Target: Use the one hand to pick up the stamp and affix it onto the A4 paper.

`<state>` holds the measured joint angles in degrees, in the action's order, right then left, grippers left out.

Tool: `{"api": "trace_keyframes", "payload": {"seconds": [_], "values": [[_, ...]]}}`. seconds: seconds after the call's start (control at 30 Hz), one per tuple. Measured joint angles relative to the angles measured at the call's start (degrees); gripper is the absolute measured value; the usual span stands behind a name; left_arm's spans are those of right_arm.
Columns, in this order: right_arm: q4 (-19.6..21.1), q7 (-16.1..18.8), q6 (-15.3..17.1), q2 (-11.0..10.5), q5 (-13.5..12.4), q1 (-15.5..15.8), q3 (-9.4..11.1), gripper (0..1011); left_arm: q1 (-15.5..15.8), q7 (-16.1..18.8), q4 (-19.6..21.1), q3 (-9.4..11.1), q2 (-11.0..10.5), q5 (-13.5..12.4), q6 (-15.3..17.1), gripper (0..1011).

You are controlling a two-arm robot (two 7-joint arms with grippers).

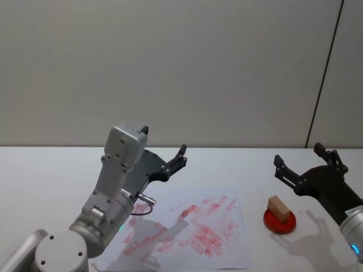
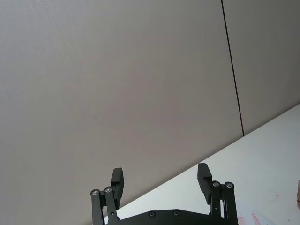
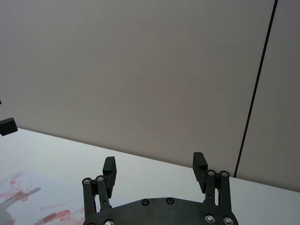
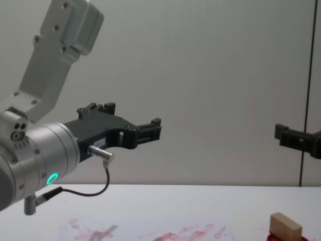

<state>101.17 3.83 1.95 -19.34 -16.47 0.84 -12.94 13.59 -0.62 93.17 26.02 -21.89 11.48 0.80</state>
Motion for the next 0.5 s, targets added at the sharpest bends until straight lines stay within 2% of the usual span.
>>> {"api": "trace_keyframes", "payload": {"seconds": [0.5], "values": [[0.06, -0.01, -0.01, 0.0, 0.0, 0.0, 0.0, 1001, 0.0, 0.0, 0.0, 0.0, 0.0, 0.0, 0.0, 1003]]}}
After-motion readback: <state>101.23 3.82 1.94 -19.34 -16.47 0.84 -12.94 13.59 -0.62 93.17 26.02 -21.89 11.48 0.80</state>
